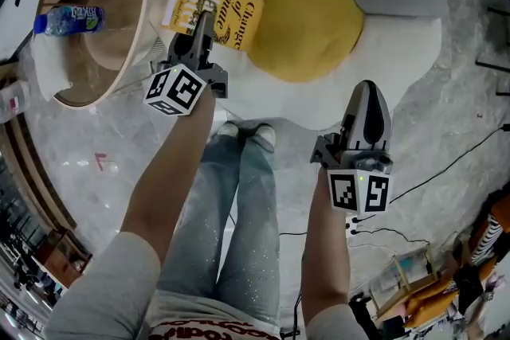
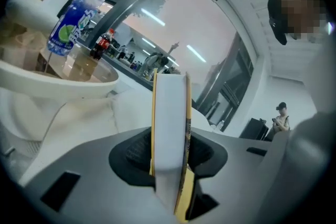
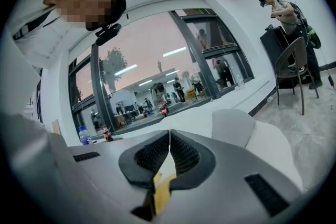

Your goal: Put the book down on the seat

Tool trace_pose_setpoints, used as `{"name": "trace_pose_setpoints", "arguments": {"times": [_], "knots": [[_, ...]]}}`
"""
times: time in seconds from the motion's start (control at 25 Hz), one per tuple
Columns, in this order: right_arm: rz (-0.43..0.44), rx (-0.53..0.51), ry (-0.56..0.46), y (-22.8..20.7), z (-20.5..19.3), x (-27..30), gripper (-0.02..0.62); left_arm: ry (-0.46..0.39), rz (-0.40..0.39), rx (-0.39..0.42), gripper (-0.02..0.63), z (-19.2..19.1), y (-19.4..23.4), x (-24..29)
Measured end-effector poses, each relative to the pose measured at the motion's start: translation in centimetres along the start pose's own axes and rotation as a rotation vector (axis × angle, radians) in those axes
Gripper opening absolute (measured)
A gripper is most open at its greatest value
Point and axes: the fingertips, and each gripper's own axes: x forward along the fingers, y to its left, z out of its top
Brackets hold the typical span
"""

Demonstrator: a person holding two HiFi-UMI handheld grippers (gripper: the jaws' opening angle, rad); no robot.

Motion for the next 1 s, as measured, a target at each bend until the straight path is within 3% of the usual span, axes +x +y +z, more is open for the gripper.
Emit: {"name": "trace_pose_setpoints", "arguments": {"times": [0.28,0.76,1.0], "knots": [[0.01,0.019,0.016,-0.4,-1.5,0.0,0.025,0.006,0.105,-0.04,0.146,-3.1,2.9,1.4],[0.029,0.056,0.029,0.3,-2.9,0.7,0.025,0.095,0.171,0.091,0.147,-5.5,4.8,2.5],[0.051,0.067,0.034,1.3,-2.9,1.2,0.025,0.124,0.186,0.155,0.184,-5.0,5.6,1.5]]}}
